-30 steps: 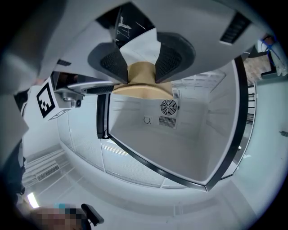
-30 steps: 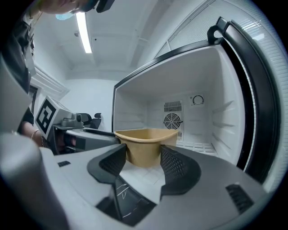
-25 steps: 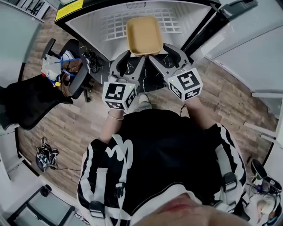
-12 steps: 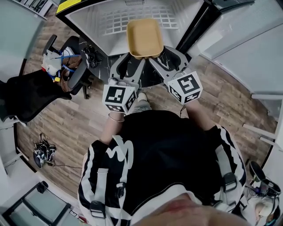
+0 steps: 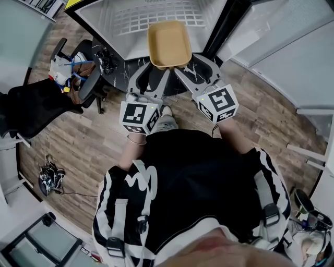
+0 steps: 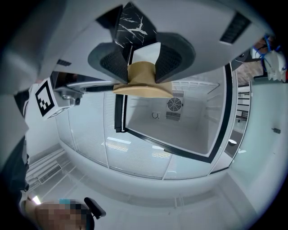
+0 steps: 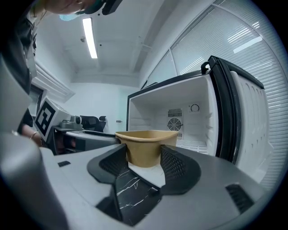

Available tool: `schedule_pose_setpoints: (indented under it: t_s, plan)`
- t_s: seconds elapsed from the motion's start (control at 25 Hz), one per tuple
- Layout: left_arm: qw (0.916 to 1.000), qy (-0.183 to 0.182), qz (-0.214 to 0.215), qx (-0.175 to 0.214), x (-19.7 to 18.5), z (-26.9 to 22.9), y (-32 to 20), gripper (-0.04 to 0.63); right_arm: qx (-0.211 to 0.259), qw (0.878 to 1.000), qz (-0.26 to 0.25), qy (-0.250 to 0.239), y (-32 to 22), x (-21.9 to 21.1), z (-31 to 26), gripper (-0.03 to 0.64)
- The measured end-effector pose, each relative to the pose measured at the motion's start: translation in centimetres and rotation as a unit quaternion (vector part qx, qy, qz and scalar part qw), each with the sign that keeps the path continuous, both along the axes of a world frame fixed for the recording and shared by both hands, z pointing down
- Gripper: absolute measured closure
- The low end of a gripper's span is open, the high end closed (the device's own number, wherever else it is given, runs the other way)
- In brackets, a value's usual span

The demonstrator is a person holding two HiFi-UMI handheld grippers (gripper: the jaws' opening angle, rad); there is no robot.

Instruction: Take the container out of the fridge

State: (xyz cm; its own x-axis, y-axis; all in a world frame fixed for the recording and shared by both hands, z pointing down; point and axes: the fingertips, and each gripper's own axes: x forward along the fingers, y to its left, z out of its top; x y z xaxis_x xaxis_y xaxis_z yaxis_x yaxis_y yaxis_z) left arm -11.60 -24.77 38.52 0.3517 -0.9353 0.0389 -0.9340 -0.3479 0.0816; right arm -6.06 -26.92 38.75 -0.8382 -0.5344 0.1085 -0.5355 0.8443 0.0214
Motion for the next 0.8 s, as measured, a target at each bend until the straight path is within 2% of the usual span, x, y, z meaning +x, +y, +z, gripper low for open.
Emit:
schedule_pose_setpoints:
  t_s: [0.8]
  plan:
    - [0.9998,-0.01,-0.012,0.015,4.0,-0.9,5.5,0.401,0.004,1.0,-0.009,-0.016,5.3,3.9,-0.7,0.371]
